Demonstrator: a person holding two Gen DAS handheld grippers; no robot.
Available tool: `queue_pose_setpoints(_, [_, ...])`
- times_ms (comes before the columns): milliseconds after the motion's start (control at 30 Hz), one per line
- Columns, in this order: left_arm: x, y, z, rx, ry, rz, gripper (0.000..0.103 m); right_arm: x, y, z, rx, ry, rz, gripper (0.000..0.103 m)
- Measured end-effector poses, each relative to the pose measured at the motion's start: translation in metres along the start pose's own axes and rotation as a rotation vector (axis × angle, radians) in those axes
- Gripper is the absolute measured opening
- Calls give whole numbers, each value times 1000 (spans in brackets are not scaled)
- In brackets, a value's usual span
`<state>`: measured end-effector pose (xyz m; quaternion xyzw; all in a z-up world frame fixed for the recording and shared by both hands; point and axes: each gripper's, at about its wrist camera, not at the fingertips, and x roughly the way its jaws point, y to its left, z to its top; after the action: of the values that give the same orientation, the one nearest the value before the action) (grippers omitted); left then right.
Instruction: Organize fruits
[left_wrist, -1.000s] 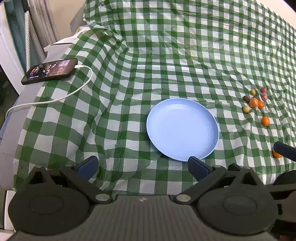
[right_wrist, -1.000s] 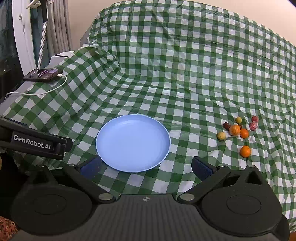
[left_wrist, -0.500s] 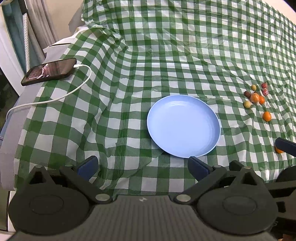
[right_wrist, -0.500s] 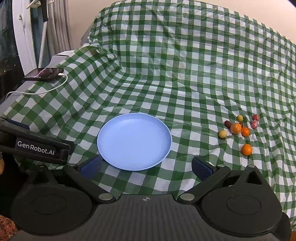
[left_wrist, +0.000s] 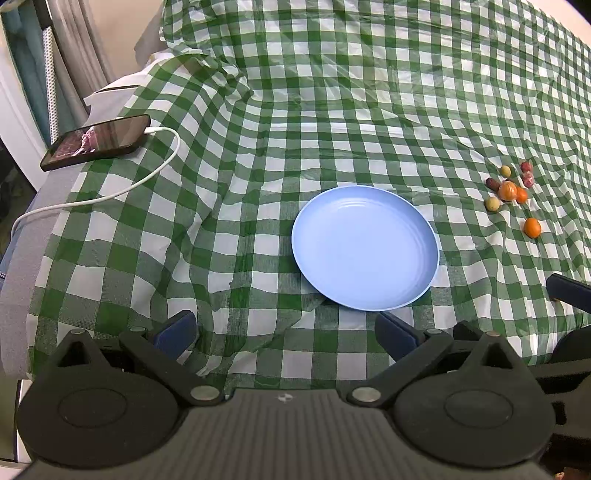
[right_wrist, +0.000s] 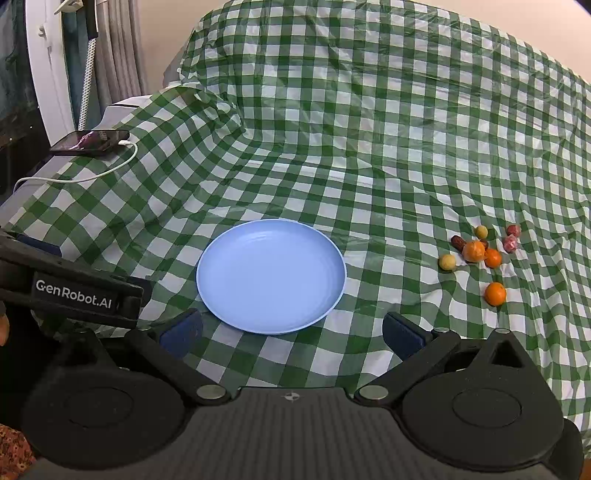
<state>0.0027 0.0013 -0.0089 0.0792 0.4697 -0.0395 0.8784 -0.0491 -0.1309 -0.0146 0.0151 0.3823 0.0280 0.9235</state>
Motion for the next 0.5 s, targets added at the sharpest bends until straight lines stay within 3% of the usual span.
queue_pose_setpoints(500, [1, 0, -1, 2, 2, 2, 103, 0, -2, 0, 8, -1, 0, 103])
